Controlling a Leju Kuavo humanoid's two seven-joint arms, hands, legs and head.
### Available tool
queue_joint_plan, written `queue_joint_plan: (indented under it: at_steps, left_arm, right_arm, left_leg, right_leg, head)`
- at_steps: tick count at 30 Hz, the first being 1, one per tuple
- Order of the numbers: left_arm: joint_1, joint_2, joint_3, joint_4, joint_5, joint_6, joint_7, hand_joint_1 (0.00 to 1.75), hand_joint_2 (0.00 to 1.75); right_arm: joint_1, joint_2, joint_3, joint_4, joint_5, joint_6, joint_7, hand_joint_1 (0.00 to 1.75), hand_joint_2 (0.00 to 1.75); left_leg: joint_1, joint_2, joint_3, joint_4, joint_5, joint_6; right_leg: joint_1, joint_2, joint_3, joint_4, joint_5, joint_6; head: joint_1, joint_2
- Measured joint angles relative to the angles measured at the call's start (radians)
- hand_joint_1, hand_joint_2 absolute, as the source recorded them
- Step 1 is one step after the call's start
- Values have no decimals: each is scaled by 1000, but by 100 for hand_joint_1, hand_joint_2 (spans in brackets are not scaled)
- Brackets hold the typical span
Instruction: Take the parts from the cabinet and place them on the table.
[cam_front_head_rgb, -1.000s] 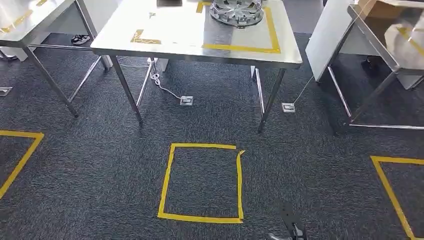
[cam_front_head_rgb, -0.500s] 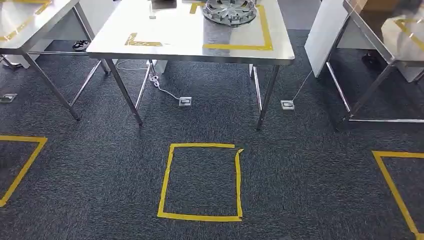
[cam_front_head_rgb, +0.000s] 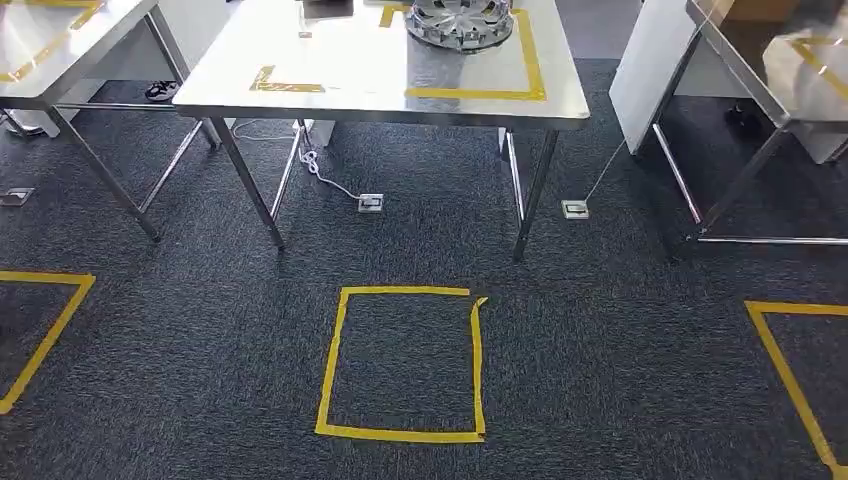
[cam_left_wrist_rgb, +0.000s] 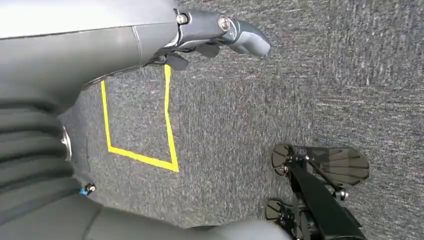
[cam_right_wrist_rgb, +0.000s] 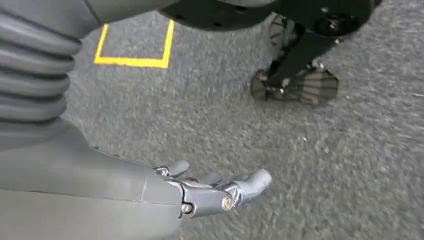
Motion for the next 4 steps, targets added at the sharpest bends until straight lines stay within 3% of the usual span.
queue_joint_plan:
  at_steps: [4]
  left_arm:
    - [23,13,-87,-11,121,3,-10,0,0]
  right_arm:
    - [25,10,16,-14,-37,13,19,0,0]
  left_leg:
    - [-2,0,-1,6,-4,7]
  right_leg:
    - [-2,0,0,0,-2,5]
  head:
    - [0,0]
